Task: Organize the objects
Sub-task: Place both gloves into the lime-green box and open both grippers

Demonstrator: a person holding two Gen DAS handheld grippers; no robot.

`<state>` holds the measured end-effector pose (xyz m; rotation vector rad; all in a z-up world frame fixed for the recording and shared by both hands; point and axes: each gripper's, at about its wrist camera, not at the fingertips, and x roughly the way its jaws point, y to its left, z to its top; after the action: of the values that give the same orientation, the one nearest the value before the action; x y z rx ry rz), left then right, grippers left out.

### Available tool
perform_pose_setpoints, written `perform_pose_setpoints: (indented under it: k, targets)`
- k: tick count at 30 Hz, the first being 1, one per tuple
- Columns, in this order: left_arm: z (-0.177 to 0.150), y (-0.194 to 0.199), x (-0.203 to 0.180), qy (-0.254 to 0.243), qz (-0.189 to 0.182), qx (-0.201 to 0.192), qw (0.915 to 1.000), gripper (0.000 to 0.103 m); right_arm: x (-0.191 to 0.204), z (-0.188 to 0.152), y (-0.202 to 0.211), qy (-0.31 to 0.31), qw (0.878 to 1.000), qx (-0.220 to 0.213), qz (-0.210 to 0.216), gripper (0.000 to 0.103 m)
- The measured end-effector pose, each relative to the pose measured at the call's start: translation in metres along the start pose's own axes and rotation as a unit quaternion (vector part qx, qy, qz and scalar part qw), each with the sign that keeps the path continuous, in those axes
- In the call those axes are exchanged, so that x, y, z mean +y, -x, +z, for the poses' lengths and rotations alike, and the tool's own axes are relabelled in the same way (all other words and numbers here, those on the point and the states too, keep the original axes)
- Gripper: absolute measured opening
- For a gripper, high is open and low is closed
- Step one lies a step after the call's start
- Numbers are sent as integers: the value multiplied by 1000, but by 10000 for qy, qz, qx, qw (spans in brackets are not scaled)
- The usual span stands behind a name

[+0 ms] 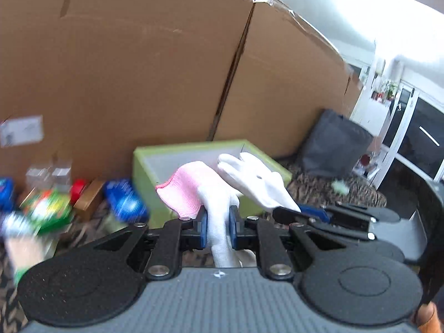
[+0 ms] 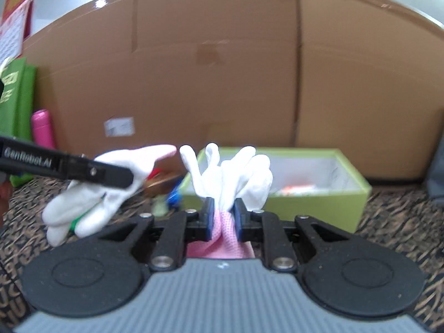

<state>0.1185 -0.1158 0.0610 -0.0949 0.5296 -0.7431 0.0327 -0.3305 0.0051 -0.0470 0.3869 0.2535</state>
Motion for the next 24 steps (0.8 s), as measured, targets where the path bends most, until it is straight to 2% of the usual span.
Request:
perform_pose_setpoints:
  k: [2, 5, 8, 13, 19, 20, 22, 23, 24]
  targets:
    - [19, -22, -5, -68, 99, 8, 9999, 14, -13, 12, -9, 77, 9997, -56, -204, 15]
    - [40, -57, -11, -358, 459, -81, 9983, 15, -33, 29, -32, 192, 9989, 25, -423, 15]
    - [53, -94, -2, -183, 508, 103, 9985, 14, -52, 38, -62, 263, 9979, 188, -561, 15]
    - [50, -142, 8, -222, 772, 374, 9961, 14, -82, 47, -111, 118, 9965, 503, -653, 15]
    - [41, -173, 25, -101, 775, 658, 9948, 16, -108, 42, -164, -191, 9935, 938, -609, 18]
    - [40, -174, 27, -39, 779, 643, 9949, 21, -111, 41, -171, -233, 9928, 992, -629, 19]
    - [39, -174, 31, 111, 744, 632, 9952, 44, -113, 34, -179, -280, 9909, 1104, -716, 29]
    - [40, -172, 32, 174, 771, 575, 9952, 66, -115, 32, -181, -286, 9903, 1126, -761, 41]
    - [42, -169, 34, 229, 845, 466, 9951, 79, -115, 31, -181, -281, 9899, 1126, -809, 47]
